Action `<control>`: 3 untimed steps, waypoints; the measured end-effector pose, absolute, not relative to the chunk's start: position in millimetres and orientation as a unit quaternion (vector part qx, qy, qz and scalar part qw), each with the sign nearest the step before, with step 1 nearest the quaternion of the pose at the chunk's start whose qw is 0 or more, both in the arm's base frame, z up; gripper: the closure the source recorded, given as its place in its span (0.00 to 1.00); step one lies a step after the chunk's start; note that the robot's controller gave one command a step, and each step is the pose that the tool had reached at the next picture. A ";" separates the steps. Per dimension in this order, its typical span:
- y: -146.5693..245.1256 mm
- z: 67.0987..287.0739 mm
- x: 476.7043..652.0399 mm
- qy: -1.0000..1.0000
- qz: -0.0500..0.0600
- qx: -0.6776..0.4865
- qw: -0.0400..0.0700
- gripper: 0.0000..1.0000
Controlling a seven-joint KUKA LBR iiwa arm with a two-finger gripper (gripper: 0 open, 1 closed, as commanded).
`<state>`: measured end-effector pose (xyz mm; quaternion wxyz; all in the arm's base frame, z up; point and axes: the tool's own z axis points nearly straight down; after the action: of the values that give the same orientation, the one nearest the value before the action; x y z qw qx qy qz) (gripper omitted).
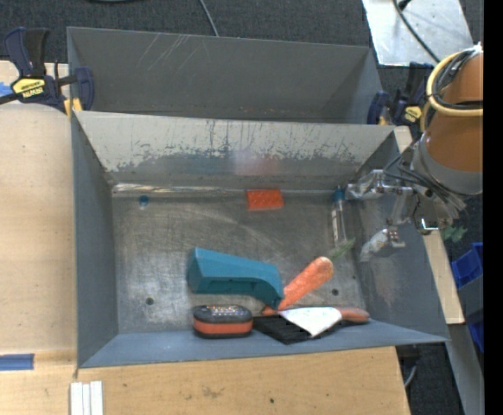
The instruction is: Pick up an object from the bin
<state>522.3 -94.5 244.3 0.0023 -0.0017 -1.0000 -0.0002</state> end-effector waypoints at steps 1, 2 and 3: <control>-94.1 248.6 523.8 -1.000 0.000 0.000 -0.002 0.00; -79.2 214.5 530.1 -1.000 0.001 0.026 -0.005 0.00; -60.4 154.9 540.5 -0.998 0.001 0.066 -0.004 0.00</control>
Offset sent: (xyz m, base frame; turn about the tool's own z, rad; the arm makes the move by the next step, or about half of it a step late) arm 0.0174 0.0569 -0.1239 -0.1942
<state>540.5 -60.4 154.9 -0.0042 0.0662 -0.9978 0.0008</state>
